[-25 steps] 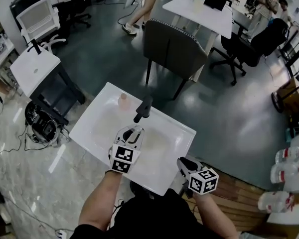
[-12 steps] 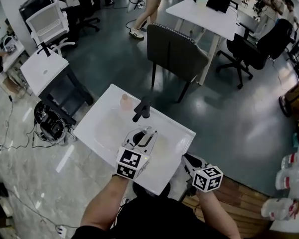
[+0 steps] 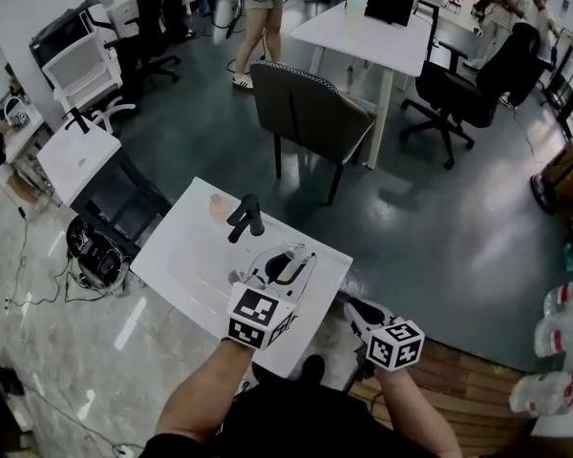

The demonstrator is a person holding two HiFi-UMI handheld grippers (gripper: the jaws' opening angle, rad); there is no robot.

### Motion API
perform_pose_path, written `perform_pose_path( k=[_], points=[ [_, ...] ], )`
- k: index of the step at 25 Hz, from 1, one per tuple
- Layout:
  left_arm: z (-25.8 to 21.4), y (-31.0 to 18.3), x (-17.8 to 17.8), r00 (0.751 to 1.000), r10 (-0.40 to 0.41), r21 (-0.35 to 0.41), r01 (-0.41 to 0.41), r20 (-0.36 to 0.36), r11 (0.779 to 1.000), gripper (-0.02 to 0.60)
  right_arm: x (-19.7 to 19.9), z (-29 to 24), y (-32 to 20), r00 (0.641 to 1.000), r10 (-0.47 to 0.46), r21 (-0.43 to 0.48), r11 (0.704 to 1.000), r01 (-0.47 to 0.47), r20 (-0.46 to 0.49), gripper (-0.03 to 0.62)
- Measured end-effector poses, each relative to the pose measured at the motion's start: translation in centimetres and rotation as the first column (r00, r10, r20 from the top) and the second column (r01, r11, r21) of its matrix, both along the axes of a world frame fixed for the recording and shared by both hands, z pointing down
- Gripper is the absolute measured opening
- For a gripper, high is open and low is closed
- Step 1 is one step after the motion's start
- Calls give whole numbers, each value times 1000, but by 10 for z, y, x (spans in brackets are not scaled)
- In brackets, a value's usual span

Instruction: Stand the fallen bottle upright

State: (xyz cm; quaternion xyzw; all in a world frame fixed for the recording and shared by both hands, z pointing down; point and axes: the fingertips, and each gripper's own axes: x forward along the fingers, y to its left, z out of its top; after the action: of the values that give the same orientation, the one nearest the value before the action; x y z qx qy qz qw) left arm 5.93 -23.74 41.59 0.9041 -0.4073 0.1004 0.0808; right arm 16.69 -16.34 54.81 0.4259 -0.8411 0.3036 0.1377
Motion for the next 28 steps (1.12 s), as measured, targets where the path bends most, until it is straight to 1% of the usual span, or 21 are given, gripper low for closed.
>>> perform_pose_path(
  k=[8,12,14,18,23,24,26,28],
  points=[
    [6,-11,54,999,35,-19,-35,-11,999,100,43,6,2,999,38,-9,999,-38,6,59],
    [6,-23,68,999,32,-18,-33,-19,999,100,59,12,1,999,51,-21,998,-51,1,58],
    [6,-26,72,999,36,-3,-36,-11,999,100,63,13,-1,999,54,-24,998,-54,0,57],
    [6,-27,73,999,50,32,-50,0,998,100,61,16,-5,999,47,-27,999,-47,3,55],
    [9,-25,74,996,82,49,-84,34,995,109,50,17,-8,1000,17,-29,999,-16,13,54],
    [9,-23,75,995,92,50,-94,34,994,116,46,16,-8,1000,8,-26,1000,-8,13,54],
    [8,-18,74,994,105,49,-106,26,993,160,39,13,-7,1000,-9,-19,1000,10,13,54],
    [11,-12,70,995,93,40,-94,28,995,184,31,10,-6,999,-29,-11,1000,29,15,54]
  ],
)
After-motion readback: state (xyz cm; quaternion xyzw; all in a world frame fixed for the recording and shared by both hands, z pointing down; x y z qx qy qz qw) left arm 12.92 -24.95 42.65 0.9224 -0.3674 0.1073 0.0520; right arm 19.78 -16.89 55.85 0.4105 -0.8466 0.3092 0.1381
